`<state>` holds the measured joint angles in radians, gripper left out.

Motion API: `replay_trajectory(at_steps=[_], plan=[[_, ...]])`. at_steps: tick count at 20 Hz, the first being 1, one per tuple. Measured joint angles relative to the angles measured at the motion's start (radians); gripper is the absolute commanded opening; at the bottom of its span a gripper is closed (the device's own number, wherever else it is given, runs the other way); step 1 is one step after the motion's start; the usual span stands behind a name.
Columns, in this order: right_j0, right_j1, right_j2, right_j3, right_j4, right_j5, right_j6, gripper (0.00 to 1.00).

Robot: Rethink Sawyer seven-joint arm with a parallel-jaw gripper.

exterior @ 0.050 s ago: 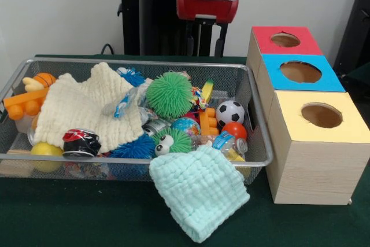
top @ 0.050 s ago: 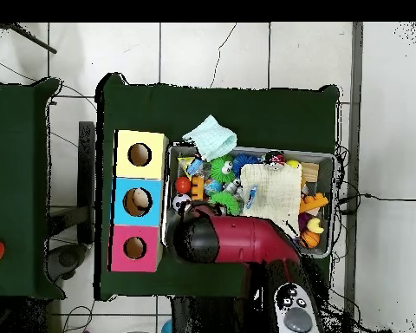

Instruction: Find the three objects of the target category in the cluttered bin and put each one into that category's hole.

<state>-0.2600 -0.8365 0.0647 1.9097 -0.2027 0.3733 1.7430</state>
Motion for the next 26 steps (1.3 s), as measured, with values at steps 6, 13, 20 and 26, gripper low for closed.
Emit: replay_trajectory(at_steps=[6, 13, 20, 26], plan=[[0.016, 0.020, -0.001, 0.039, 0.000, -0.087, 0.000, 1.00], [0.014, 0.051, -0.001, 0.089, 0.001, -0.173, 0.000, 1.00], [0.001, 0.081, -0.001, 0.119, -0.004, -0.215, 0.000, 1.00], [-0.004, 0.111, -0.001, 0.120, -0.029, -0.246, 0.000, 1.00]])
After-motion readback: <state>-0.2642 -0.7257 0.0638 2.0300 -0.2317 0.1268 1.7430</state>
